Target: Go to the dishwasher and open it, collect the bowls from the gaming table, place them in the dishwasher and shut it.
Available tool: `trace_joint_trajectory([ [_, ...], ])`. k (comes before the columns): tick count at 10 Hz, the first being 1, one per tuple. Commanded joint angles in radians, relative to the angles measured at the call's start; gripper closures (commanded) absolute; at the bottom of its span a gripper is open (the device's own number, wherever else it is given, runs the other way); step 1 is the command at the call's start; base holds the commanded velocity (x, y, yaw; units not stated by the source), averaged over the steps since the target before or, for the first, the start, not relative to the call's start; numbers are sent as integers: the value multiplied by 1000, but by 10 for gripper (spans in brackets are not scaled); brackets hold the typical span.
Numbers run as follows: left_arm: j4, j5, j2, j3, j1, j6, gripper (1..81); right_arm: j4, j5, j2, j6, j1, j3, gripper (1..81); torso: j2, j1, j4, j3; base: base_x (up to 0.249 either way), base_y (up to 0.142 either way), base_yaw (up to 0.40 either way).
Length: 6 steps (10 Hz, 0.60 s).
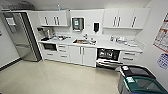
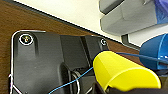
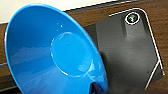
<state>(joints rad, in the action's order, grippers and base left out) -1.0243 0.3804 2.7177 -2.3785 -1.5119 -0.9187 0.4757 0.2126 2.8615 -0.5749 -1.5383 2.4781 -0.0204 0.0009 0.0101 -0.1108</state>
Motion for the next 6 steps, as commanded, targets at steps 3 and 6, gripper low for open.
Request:
trace_joint_trajectory([
  [3,-10,-17,-22,7,34,0,811,38,-39,6,15,20,-21,811,0,0,0,0,92,0,0],
  [6,-10,-17,-22,7,34,0,811,37,-39,5,15,19,-21,811,0,-1,0,0,114,0,0],
])
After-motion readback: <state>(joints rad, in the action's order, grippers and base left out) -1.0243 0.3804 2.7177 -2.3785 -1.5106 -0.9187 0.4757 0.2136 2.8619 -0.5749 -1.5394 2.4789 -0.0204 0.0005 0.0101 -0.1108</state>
